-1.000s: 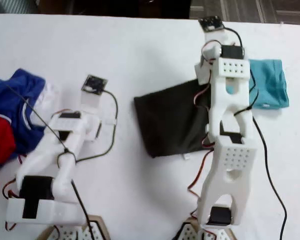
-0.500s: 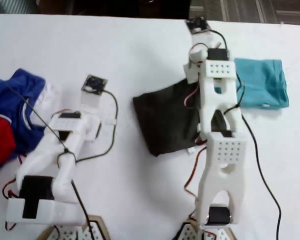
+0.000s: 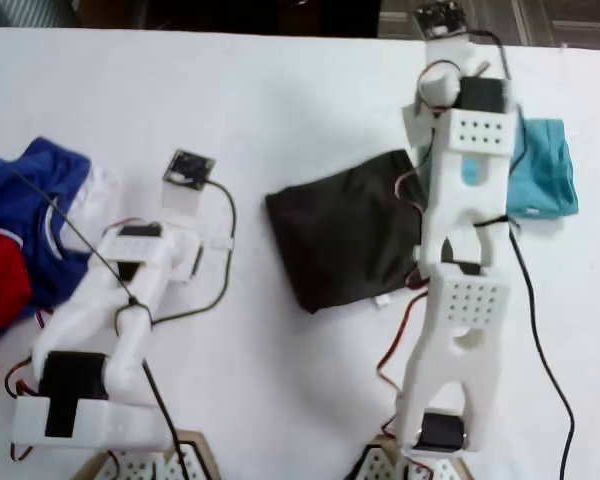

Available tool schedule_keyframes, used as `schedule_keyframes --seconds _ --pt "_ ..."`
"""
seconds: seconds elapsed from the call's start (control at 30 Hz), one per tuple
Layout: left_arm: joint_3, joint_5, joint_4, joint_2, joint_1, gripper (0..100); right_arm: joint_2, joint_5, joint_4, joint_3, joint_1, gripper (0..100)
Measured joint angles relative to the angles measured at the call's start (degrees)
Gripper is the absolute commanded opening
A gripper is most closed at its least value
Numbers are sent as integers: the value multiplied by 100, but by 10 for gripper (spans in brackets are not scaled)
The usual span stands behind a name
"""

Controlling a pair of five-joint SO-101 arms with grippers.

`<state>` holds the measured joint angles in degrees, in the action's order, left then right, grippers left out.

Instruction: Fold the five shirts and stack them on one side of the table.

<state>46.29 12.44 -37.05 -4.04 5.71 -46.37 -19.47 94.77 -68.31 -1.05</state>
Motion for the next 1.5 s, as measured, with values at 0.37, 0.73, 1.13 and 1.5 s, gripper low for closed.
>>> schedule_keyframes --seconds 0.37,0.73,1.13,1.5 --pt "0 0 0 0 -9 27 202 0 527 1925 26 20" --pt "0 0 0 0 0 27 3042 -343 -659 5952 167 19" --pt "0 0 0 0 -9 27 4158 -862 -3393 9248 -642 19" --pt "0 0 0 0 -9 27 4563 -870 -2699 8914 -695 20"
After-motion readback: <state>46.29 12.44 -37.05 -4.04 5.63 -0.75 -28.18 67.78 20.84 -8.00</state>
